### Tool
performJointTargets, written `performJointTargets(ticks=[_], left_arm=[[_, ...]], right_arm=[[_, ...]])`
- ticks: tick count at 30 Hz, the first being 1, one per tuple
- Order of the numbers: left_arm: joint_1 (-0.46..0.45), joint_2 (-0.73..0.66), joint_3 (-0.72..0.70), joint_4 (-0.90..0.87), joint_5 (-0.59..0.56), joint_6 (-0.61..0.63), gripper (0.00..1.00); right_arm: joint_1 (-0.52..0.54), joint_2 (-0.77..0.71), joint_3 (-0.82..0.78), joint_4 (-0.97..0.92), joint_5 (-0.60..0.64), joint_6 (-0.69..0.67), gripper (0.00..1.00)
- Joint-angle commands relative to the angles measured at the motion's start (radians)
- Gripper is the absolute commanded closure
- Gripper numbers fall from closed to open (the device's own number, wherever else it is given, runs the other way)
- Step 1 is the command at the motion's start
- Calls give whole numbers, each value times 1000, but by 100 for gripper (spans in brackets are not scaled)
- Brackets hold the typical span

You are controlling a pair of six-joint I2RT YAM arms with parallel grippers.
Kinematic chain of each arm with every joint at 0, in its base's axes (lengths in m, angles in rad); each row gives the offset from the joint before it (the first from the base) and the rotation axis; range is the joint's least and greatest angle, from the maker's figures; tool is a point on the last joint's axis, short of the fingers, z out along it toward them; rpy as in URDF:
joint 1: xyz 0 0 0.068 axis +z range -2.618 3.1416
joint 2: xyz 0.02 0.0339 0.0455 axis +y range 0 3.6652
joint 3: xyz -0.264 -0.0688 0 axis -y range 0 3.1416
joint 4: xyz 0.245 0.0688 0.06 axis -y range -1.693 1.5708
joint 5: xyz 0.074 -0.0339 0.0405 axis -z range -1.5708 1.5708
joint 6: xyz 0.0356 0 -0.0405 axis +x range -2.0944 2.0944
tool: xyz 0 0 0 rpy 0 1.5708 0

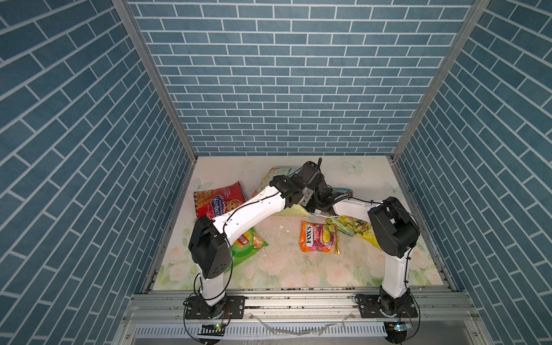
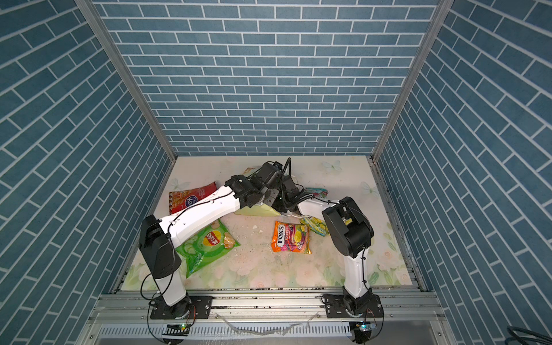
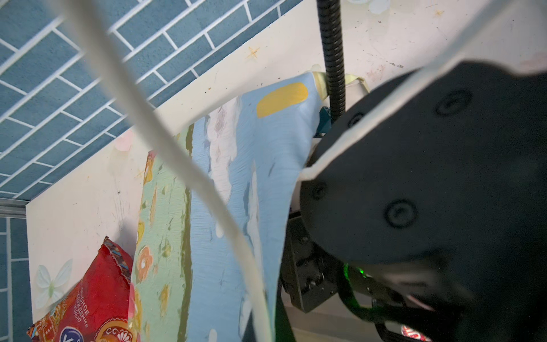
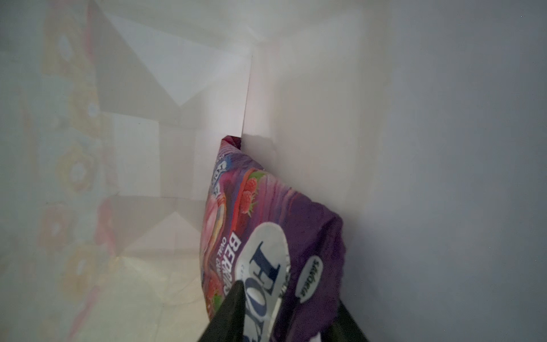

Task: Take the snacks out of the paper bag
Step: Pick up the snack from the paper bag.

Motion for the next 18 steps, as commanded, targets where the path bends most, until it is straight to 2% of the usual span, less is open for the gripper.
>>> performJointTargets(ticks=[1,6,11,18], left_arm=[[-25,1,28,33,51,22,100],[-25,7,29,41,57,24,100],[-23,8,27,41,52,30,100],[-22,2,0,49,39,30,100]], right_arm=[[8,40,20,-65,-13,-31,67],[7,55,27,-65,-18,-33,80],[6,36,19,-53,-16,-34,100],[7,-24,-14,-29,2,-36,100]])
